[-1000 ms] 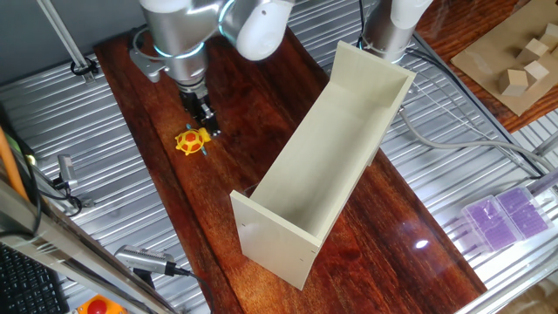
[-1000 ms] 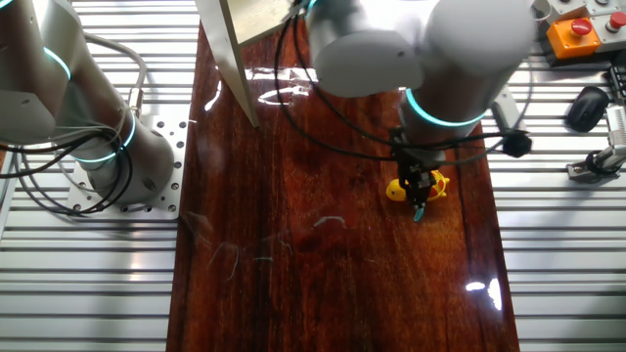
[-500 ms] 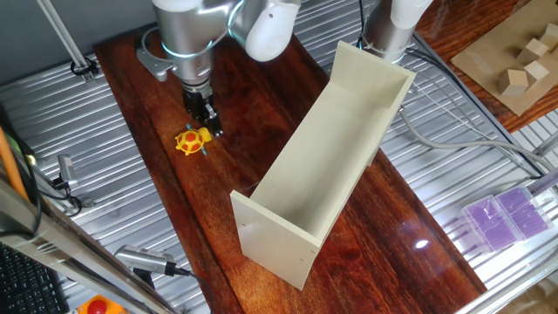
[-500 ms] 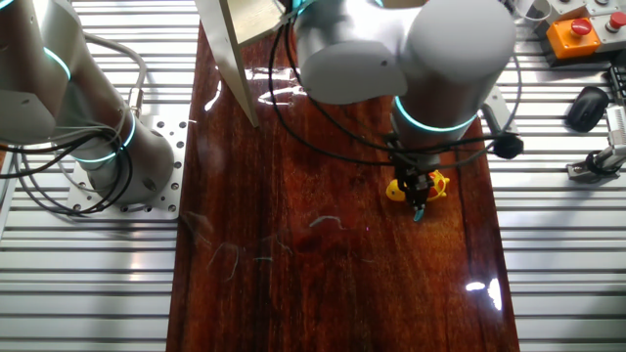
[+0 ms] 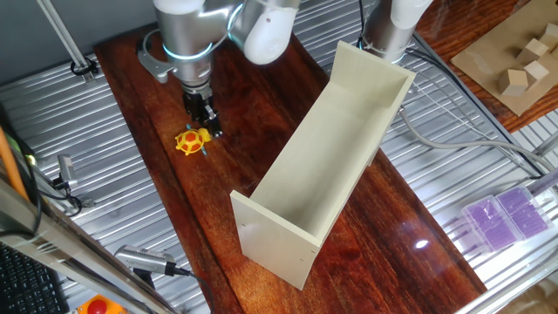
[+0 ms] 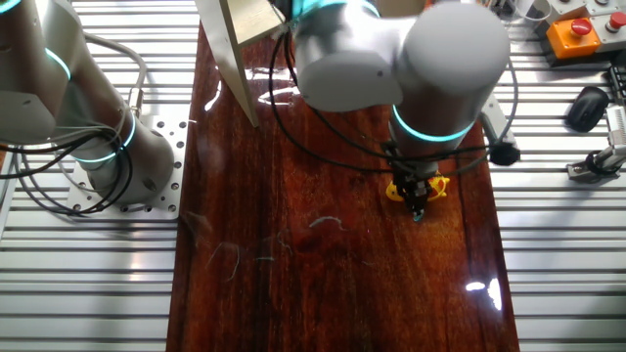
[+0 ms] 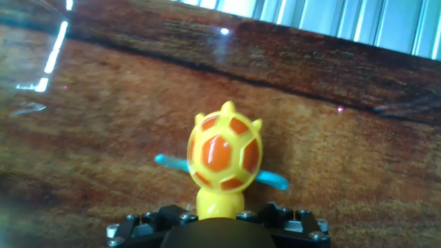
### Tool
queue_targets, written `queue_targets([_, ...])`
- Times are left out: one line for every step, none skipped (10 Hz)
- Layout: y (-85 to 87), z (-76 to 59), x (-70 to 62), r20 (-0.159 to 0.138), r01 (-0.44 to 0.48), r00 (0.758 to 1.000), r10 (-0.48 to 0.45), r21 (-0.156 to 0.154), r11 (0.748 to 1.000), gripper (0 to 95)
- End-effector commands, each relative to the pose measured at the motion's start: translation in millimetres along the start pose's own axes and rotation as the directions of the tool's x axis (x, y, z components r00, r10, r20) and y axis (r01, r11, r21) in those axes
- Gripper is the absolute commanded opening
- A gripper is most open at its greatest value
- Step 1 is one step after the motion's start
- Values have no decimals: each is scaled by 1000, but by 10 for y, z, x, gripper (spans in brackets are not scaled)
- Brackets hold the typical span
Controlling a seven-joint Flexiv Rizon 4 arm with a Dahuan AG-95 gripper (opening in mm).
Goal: Put the object on the shelf
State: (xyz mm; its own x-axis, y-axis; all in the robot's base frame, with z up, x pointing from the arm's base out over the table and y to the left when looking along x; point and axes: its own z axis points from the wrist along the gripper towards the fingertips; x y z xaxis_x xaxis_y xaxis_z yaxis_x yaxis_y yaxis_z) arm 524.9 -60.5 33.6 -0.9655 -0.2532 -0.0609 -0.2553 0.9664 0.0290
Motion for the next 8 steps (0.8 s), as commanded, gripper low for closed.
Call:
queue_targets([5,7,27,2,-4,1000,4,-5,1000,760])
queue_targets([9,25,35,3,-9,1000,9,-10,1000,760])
queue_targets([24,46,61,1,-21,1000,21,-12,1000,760])
queue_targets([38,58,98,0,-31,1000,31,-11,999,760])
queue_targets([50,70,129,2,-35,999,35,-12,999,760])
queue_targets([51,71,131,3,-37,999,37,-12,999,760])
queue_targets([51,64,127,5,-33,999,33,-13,999,760])
queue_targets([51,64,127,4,-35,999,35,-14,999,760])
